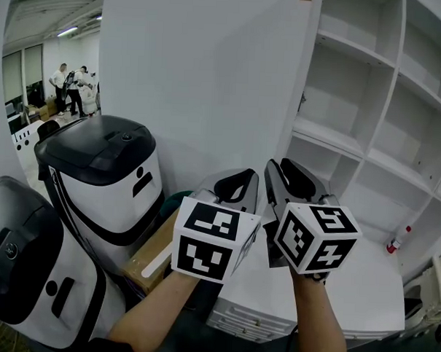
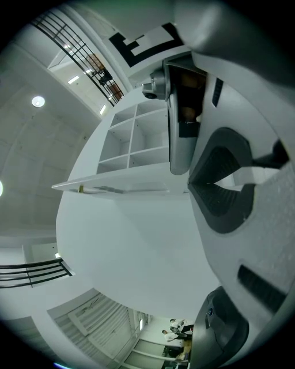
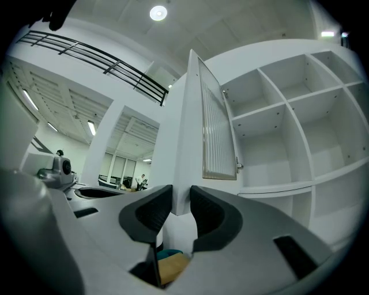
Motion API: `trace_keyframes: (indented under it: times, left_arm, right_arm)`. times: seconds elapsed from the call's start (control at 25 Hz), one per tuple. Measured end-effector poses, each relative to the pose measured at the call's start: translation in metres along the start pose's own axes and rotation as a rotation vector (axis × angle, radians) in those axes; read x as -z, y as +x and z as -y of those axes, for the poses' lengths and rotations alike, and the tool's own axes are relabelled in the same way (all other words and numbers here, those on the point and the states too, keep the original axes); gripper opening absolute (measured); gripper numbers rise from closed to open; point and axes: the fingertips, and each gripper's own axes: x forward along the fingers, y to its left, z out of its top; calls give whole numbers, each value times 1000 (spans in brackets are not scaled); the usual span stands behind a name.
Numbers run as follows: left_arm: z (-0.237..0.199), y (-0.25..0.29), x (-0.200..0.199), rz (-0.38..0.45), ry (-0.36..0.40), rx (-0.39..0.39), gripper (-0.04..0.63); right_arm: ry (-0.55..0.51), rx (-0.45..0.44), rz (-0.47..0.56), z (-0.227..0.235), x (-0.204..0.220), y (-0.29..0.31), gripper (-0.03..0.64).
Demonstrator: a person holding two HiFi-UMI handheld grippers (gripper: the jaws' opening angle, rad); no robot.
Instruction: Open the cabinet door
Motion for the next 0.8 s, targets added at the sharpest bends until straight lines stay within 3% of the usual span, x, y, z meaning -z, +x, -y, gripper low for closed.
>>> trace_keyframes:
  times: [0.36,0.8]
  left_arm:
    - [21,3,11,-18,-8,56,12]
    - [59,20,26,-29,-39,143,12]
  right_arm:
    - [2,9,-19,0,4,-18,88]
    - [13,141,-71,43,34,-60,58]
